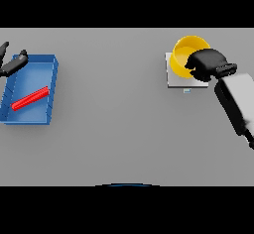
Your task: Pick up the red beaker and tilt it to pour out 1 green nut into yellow bowl. Pick up the yellow bowl and place it on the metallic measuring scale.
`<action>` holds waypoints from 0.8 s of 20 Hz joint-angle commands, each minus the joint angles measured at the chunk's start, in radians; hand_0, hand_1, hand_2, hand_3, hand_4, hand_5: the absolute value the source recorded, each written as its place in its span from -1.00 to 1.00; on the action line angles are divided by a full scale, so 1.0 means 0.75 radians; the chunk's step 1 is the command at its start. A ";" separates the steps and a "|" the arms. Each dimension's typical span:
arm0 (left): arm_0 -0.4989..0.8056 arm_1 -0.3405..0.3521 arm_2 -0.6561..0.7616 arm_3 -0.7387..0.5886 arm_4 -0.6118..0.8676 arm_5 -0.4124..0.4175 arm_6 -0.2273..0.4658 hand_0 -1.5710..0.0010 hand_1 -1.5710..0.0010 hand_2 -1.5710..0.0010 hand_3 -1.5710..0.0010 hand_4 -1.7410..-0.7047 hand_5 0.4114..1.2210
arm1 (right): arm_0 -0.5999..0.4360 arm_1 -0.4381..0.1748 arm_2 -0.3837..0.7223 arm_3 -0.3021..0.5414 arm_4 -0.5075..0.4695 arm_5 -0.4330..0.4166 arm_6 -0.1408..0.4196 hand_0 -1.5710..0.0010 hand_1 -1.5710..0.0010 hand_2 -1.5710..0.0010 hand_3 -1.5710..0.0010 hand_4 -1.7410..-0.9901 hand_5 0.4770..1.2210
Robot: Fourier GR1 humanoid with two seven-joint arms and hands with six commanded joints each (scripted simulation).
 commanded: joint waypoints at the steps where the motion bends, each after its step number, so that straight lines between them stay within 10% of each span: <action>1: -0.001 -0.010 -0.009 -0.007 -0.003 0.003 0.001 1.00 1.00 1.00 1.00 0.73 -0.09 | -0.015 0.006 -0.007 0.008 0.001 0.011 0.015 -1.00 -1.00 -0.79 -0.75 -1.00 1.00; 4: 0.007 -0.008 -0.006 -0.014 0.002 0.002 0.003 1.00 1.00 1.00 1.00 0.75 -0.11 | -0.012 0.017 -0.019 0.038 0.007 0.012 0.010 -0.87 -0.64 -0.50 -0.22 -0.71 0.80; 8: 0.000 0.004 0.008 -0.019 0.015 -0.004 0.019 1.00 1.00 1.00 1.00 0.74 -0.13 | 0.011 0.020 -0.064 0.009 -0.060 0.076 0.031 0.04 0.14 0.26 0.39 -0.39 0.20; 16: 0.000 -0.009 -0.001 -0.014 0.005 0.007 0.009 1.00 1.00 1.00 1.00 0.75 -0.15 | -0.007 0.013 -0.034 0.027 -0.030 0.116 0.051 0.84 0.84 0.87 0.89 -0.11 -0.12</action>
